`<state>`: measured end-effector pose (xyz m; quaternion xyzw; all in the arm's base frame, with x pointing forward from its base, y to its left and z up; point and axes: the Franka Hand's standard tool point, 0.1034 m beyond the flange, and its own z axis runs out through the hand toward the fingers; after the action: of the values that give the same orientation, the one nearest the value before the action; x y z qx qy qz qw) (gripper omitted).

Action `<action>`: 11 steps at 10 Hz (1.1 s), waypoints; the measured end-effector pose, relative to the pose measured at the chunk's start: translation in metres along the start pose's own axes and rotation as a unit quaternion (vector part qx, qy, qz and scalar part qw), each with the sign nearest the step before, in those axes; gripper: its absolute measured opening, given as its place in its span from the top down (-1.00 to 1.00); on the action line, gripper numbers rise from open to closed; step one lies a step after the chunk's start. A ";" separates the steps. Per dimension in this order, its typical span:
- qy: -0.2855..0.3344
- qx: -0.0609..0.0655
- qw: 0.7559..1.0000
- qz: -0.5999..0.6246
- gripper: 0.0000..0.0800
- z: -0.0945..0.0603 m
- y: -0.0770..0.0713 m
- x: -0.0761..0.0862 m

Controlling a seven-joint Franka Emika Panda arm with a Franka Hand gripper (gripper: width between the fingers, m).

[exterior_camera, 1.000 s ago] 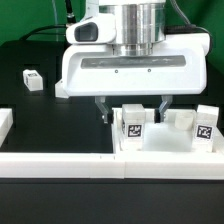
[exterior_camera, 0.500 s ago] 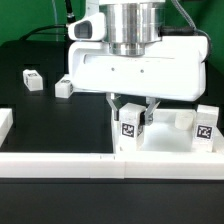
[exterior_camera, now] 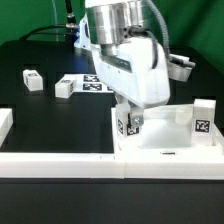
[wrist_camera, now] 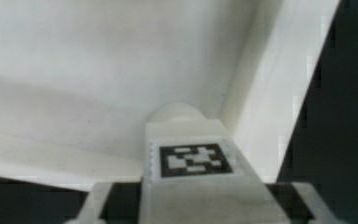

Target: Assemble square table

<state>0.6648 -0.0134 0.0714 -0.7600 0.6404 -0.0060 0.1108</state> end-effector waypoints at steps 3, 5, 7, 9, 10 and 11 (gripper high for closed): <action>-0.012 -0.015 0.998 0.058 0.27 -0.002 0.000 -0.003; -0.011 -0.017 0.992 0.127 0.27 0.000 0.001 -0.004; -0.011 -0.018 0.982 0.186 0.27 0.002 0.001 -0.007; 0.006 -0.005 0.955 0.297 0.27 0.005 -0.004 -0.008; 0.013 -0.003 0.948 0.317 0.27 0.006 -0.005 -0.008; 0.021 -0.001 0.939 0.343 0.26 0.005 -0.005 -0.007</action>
Offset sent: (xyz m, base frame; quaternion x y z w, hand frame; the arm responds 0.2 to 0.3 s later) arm 0.0000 0.0000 0.0000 0.0000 0.0000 0.1296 0.9916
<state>0.6690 -0.0045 0.0681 -0.4939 0.8645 0.0169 0.0916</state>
